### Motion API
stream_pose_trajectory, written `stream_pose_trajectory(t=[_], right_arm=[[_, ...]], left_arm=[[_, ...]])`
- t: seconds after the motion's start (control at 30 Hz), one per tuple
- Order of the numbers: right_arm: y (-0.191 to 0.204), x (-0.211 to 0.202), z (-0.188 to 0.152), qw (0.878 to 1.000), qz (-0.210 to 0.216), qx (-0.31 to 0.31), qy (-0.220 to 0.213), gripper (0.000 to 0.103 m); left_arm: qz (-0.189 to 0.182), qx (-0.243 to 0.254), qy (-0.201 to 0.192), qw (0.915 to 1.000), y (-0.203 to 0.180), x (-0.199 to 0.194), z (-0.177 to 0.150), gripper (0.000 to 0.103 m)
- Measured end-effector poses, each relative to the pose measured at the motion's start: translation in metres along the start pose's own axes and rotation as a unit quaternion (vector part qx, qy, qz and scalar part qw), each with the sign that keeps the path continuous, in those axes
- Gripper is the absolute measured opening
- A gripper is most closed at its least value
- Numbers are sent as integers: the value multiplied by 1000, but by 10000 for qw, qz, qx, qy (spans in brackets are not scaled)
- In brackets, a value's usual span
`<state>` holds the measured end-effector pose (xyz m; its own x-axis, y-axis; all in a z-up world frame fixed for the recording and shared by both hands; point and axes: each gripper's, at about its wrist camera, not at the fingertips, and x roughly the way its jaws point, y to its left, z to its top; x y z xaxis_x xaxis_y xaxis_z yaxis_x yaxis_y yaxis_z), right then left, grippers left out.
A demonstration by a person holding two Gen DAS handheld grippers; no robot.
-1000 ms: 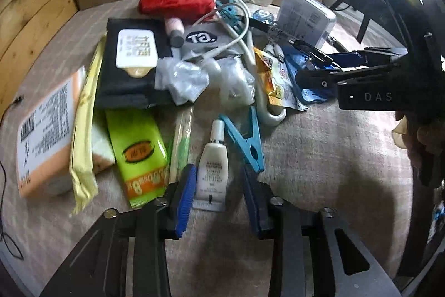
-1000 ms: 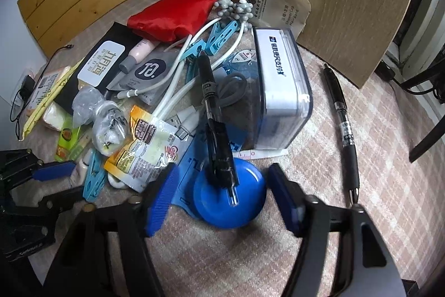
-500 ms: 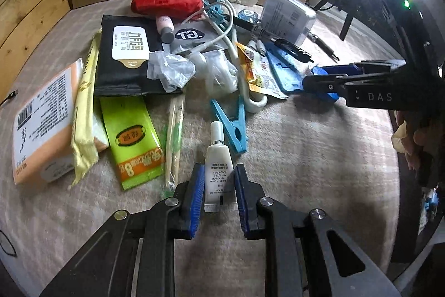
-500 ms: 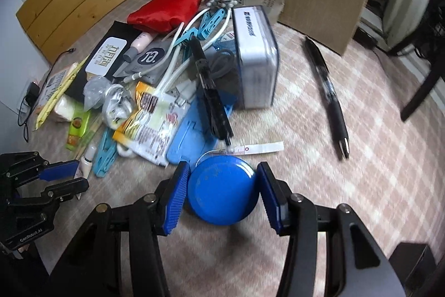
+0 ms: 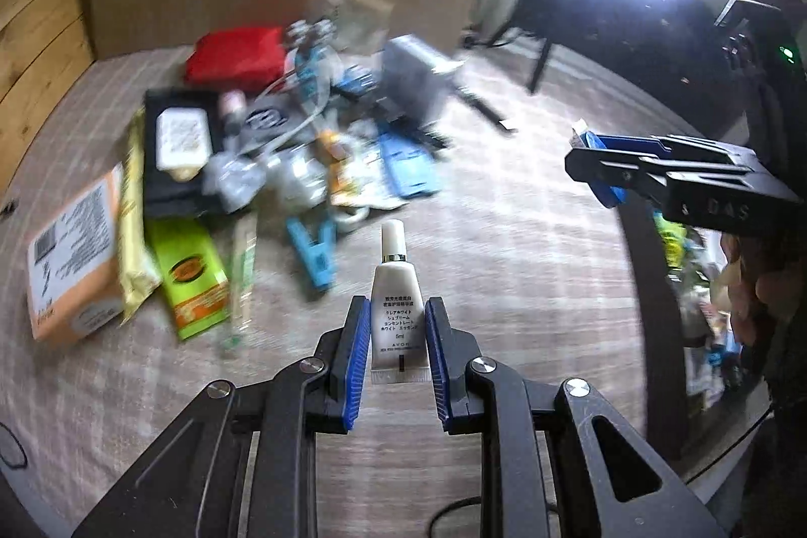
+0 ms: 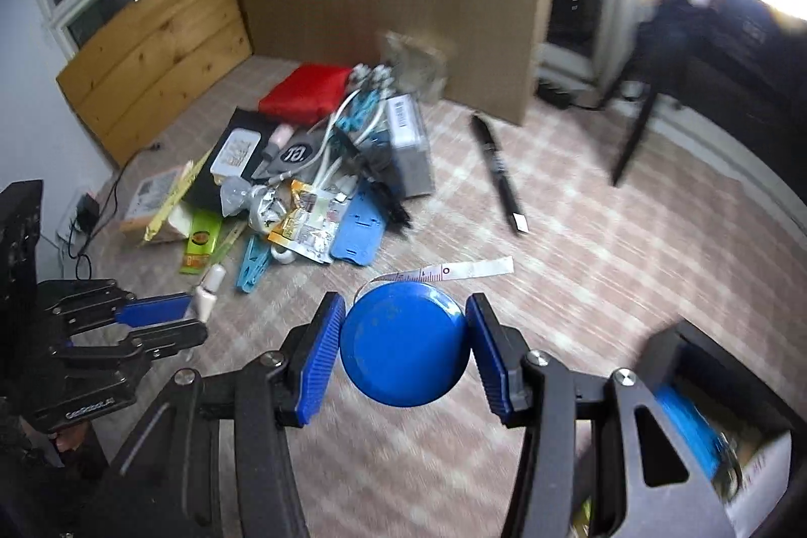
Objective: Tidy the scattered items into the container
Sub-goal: 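Carry both items over the black tray and open both tools to drop them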
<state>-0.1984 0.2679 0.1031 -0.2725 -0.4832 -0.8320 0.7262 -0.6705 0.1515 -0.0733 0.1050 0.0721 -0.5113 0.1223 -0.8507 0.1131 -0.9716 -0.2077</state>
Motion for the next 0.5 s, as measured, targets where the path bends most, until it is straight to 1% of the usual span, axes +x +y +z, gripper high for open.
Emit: stream_pose_trajectory(t=[0.13, 0.23, 0.33, 0.5], right_arm=[[-26, -44, -26, 9986, -300, 383, -213, 49], [-49, -76, -52, 9945, -608, 784, -329, 49], [-77, -106, -79, 9881, -884, 1186, -427, 49], [-120, -150, -126, 9725, -1367, 1802, -555, 49]], left_arm=[[-275, 386, -70, 9989, -37, -5, 9, 21], [-533, 724, -84, 9959, -72, -7, 14, 21], [-812, 1069, -61, 9909, -107, -7, 18, 21], [-1158, 1613, -40, 9801, -165, -5, 23, 21]])
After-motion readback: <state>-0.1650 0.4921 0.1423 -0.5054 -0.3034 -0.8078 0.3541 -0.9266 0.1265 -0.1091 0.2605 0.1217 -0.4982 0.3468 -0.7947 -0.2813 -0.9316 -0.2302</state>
